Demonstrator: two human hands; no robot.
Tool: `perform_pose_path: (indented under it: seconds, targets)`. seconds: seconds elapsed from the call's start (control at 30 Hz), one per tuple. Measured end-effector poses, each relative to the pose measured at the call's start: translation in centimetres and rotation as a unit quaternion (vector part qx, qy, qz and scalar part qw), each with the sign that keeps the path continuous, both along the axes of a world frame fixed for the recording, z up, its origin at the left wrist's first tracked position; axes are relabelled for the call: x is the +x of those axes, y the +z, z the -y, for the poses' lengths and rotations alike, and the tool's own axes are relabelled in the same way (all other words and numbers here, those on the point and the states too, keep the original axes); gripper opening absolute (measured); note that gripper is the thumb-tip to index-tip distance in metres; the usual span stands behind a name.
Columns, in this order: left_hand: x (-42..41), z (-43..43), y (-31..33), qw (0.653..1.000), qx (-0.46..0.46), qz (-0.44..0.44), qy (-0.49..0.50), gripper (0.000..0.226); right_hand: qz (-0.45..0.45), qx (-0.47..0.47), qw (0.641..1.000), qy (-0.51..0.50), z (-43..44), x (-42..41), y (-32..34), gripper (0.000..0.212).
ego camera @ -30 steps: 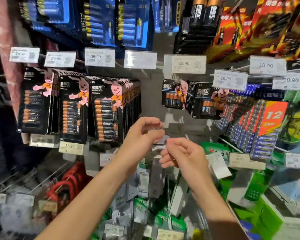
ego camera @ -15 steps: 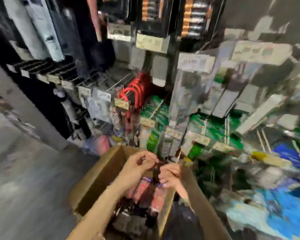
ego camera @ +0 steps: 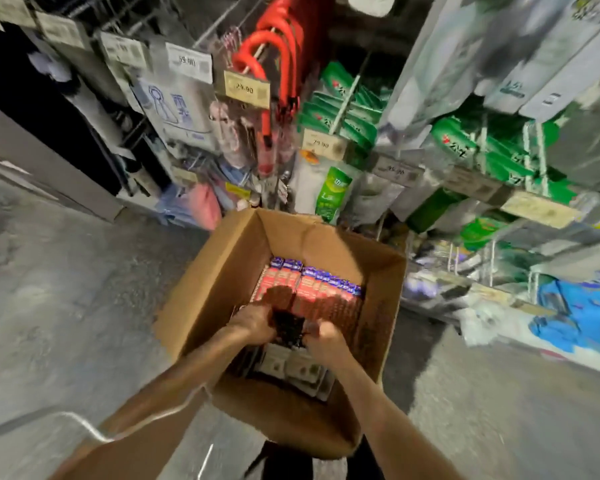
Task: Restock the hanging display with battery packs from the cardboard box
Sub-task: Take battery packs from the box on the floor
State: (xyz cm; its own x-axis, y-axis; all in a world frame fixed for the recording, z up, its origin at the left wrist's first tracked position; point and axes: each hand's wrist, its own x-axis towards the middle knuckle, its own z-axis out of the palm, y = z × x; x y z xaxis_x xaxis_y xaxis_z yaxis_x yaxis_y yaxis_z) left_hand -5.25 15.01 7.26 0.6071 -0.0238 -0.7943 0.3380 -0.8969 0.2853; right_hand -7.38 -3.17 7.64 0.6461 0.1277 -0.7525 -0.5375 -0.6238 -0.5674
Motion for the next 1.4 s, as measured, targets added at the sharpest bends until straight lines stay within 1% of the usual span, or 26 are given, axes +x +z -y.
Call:
perform_pose_path:
  seconds: [0.03,0.07,0.1,0.13,0.17,0.2,0.23,0.3,0.33,0.4,0.47,0.5,0.57,0.63,0.67,0.73,0.83,0.93,1.03,1.13,1.2,1.23,1.27,1.3,1.4]
  targets:
    - [0.2,-0.5,-1.2,0.999,0.029,-0.015,-0.034,0.051,-0.022,-0.001,1.000,0.003,-0.5,-0.2,-1.9,0.026]
    - [0.2,-1.0,-2.6,0.996,0.054,-0.033,-0.069,0.057,-0.024,-0.004,1.000,0.006,-0.9,-0.5,-4.0,0.035]
    - [0.2,-1.2,-3.7,0.990,0.079,-0.055,-0.107,0.066,-0.036,-0.008,0.999,0.008,-1.4,-0.9,-5.2,0.038]
    - [0.1,-1.1,-4.5,0.983,0.099,-0.070,-0.138,0.074,-0.054,-0.011,0.998,0.018,-2.0,-1.0,-5.1,0.025]
    - [-0.1,-0.9,-5.5,0.976,0.119,-0.077,-0.168,0.078,-0.065,-0.027,0.996,0.048,-2.2,-1.4,-6.5,0.005]
    - [-0.2,-0.7,-6.3,0.969,0.135,-0.078,-0.194,0.080,-0.086,-0.038,0.994,0.052,-2.7,-1.5,-5.9,0.009]
    - [-0.4,-0.3,-6.9,0.964,0.151,-0.075,-0.205,0.078,-0.088,-0.050,0.993,0.061,-3.0,-1.7,-5.4,0.011]
    - [-0.7,0.3,-8.2,0.962,0.177,-0.062,-0.200,0.069,-0.103,-0.050,0.992,0.051,-3.1,-2.4,-7.2,0.030]
    - [-0.7,0.6,-8.6,0.960,0.192,-0.056,-0.195,0.062,-0.115,-0.051,0.991,0.050,-3.3,-2.8,-7.6,0.034]
    - [-0.4,0.9,-8.9,0.951,0.226,-0.055,-0.205,0.053,-0.120,-0.058,0.990,0.048,-3.6,-3.4,-7.8,0.027]
    - [-0.2,1.2,-9.0,0.945,0.238,-0.065,-0.213,0.045,-0.132,-0.064,0.989,0.037,-3.6,-4.4,-8.6,0.012]
    - [-0.1,1.3,-8.8,0.945,0.241,-0.066,-0.210,0.040,-0.135,-0.069,0.988,0.033,-3.6,-4.8,-8.6,0.010]
    - [0.3,1.3,-8.1,0.944,0.247,-0.059,-0.210,0.029,-0.156,-0.077,0.985,0.007,-3.4,-5.3,-8.6,0.010]
    - [0.6,1.4,-7.3,0.939,0.261,-0.044,-0.220,0.023,-0.158,-0.093,0.983,0.001,-2.9,-5.8,-8.5,0.021]
    - [0.5,1.6,-6.8,0.935,0.269,-0.035,-0.227,0.021,-0.158,-0.095,0.983,0.001,-2.6,-5.8,-8.2,0.024]
    - [0.2,1.8,-5.9,0.931,0.275,-0.011,-0.238,0.017,-0.151,-0.090,0.984,0.009,-2.2,-6.1,-7.7,0.021]
    - [-0.9,1.8,-5.5,0.947,0.243,0.042,-0.203,0.014,-0.127,-0.072,0.989,0.022,-1.7,-6.5,-6.9,0.015]
    - [-2.5,1.2,-4.3,0.961,0.233,0.089,-0.120,0.025,-0.113,-0.042,0.993,0.012,-1.1,-6.7,-6.1,0.009]
    - [-4.1,-0.3,-2.7,0.960,0.239,0.132,-0.063,0.022,-0.094,-0.016,0.995,-0.004,0.1,-6.4,-4.8,0.014]
    - [-5.4,-1.6,-0.2,0.963,0.201,0.178,0.008,0.024,-0.063,-0.005,0.997,-0.033,0.9,-6.0,-3.6,0.017]
    - [-6.3,-2.0,1.7,0.960,0.172,0.221,0.031,0.019,-0.052,0.023,0.997,-0.054,1.3,-5.8,-2.7,0.010]
    - [-6.8,-2.1,2.6,0.957,0.151,0.241,0.046,0.015,-0.041,0.038,0.997,-0.046,1.4,-5.5,-2.3,0.004]
    - [-7.1,-2.0,3.4,0.955,0.131,0.260,0.065,0.013,-0.024,0.057,0.997,-0.036,1.4,-5.3,-2.2,0.007]
    - [-7.5,-2.0,4.2,0.952,0.108,0.274,0.082,0.011,-0.013,0.073,0.997,-0.020,1.4,-5.2,-2.0,0.016]
    - [-8.0,-1.5,5.7,0.953,0.053,0.273,0.124,0.009,0.007,0.152,0.988,0.007,0.7,-4.6,-1.9,0.060]
